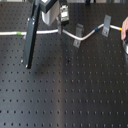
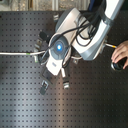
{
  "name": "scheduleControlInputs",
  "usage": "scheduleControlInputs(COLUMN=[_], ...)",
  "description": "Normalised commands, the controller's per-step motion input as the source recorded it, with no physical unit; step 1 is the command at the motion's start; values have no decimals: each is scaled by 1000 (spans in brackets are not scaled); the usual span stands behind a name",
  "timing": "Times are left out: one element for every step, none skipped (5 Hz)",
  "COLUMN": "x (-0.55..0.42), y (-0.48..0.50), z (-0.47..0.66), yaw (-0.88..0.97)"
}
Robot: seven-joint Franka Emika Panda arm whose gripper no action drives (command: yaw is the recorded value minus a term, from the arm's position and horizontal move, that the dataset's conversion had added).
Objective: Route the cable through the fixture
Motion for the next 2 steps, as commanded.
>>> scheduleControlInputs(x=[60,17], y=[-426,-439], z=[-85,-277], yaw=[0,77])
